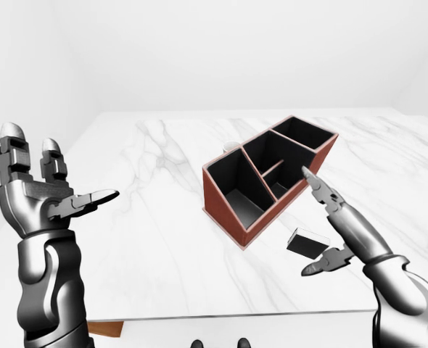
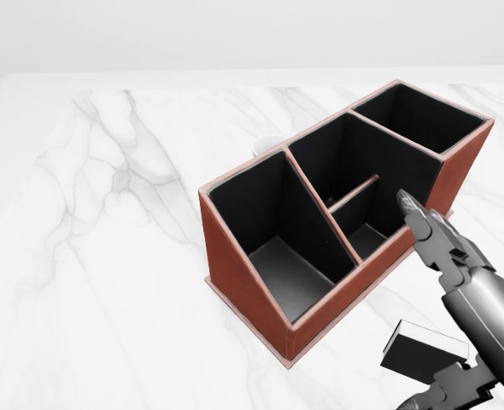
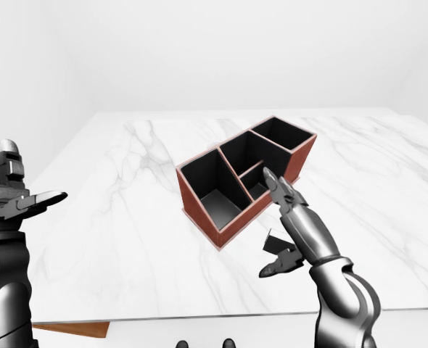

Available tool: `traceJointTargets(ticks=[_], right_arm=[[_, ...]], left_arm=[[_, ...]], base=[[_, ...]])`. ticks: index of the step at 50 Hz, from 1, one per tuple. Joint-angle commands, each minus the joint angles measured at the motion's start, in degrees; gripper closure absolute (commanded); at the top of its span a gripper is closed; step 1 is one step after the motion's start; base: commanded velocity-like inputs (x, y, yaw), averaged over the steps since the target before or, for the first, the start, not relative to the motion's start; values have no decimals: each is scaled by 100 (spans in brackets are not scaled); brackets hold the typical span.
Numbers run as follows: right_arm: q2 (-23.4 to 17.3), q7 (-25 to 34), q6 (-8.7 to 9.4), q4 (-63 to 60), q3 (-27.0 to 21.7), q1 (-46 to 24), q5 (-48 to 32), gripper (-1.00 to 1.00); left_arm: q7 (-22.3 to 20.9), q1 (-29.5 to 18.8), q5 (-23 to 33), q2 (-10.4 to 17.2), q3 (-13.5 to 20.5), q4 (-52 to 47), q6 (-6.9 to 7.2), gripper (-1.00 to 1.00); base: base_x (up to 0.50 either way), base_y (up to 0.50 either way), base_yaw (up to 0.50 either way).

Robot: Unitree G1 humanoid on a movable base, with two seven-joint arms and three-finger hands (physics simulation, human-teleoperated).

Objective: Pick up the book and place it in the left compartment of the caddy.

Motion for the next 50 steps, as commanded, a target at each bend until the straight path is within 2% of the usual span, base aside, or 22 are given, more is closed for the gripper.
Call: traceJointTargets(ticks=[1,19,33,50], right_arm=[[-72,0,0,292,-80,-110,-272,-100],[-276,0,0,677,-472,-264,-142,-100],[-355,0,0,841,-721,-155,-115,-100],[-386,0,0,1671,-903,31,-107,-100]], left_arm=[[10,-3,-28,18,28,-12,0,-100],[15,-22,-47,41,43,39,0,-100],[-26,-53,-14,51,10,209,0,-100],[-37,-33,11,38,-12,232,0,-100]], base=[[0,0,0],[0,0,0],[0,0,0],[0,0,0]])
